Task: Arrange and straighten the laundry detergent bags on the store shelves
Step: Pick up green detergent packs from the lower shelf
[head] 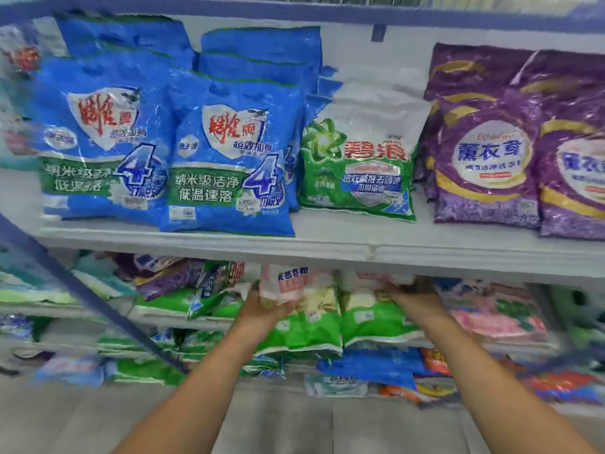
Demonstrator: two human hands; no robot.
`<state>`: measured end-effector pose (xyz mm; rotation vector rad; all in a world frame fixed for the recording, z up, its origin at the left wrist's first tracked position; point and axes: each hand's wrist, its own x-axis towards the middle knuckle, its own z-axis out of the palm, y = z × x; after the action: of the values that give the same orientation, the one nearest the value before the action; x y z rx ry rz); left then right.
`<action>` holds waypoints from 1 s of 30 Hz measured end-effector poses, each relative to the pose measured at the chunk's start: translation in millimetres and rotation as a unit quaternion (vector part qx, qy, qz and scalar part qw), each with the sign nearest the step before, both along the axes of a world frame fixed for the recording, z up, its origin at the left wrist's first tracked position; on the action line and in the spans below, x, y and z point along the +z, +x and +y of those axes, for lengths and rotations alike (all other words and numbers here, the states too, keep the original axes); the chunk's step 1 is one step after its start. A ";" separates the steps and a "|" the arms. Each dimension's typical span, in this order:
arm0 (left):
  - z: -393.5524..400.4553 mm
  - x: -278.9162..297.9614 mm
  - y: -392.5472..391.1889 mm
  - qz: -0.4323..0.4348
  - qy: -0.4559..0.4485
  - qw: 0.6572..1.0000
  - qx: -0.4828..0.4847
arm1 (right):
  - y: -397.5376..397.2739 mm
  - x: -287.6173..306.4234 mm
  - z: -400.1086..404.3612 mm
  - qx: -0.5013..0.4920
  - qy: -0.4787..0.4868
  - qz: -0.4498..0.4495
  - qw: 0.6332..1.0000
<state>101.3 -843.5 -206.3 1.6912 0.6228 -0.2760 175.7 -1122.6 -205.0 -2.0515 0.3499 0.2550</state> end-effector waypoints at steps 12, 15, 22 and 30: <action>-2.6 -20.6 49.0 -0.088 0.224 0.971 0.013 | 0.2 -1.7 -8.4 -0.054 -0.110 -0.036 0.992; -14.8 -28.8 41.8 0.021 0.372 0.922 -0.104 | -2.9 -8.4 -11.8 -0.015 -0.180 -0.020 0.983; -28.9 -38.4 0.0 -0.094 0.318 0.937 -0.108 | -9.7 -15.8 -8.4 0.119 -0.361 -0.043 0.924; 6.3 -23.2 -35.2 -0.083 0.301 0.949 -0.042 | -66.3 30.9 70.4 0.227 -0.120 -0.211 0.943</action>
<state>66.1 -837.2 -229.6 2.3047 0.5386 0.0091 109.4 -1052.2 -174.2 -2.3412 -0.3806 0.0416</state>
